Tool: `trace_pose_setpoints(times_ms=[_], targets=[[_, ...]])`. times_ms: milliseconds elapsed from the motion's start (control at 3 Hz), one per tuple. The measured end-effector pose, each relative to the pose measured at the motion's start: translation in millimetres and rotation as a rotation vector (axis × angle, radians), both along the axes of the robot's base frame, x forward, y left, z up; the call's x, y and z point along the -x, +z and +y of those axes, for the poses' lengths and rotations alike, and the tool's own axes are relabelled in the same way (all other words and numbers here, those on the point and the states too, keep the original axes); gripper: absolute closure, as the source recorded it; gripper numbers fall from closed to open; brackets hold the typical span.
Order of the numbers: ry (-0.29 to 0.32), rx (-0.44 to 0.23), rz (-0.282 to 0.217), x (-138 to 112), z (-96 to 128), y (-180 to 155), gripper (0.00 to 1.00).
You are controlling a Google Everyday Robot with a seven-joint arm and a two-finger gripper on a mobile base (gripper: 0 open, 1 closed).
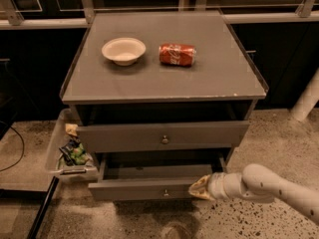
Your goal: Close middle drawer
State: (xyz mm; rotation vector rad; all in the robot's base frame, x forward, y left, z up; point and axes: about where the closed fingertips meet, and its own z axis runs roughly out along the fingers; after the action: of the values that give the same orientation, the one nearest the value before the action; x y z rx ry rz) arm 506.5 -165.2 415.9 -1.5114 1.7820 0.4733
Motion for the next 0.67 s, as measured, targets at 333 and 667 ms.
trace_pose_setpoints(times_ms=[333,667], targets=[[-0.003,0.010,-0.002,-7.2,-2.5,-1.0,1.00],[-0.003,0.010,-0.002,-7.2,-2.4,-1.1,0.81]])
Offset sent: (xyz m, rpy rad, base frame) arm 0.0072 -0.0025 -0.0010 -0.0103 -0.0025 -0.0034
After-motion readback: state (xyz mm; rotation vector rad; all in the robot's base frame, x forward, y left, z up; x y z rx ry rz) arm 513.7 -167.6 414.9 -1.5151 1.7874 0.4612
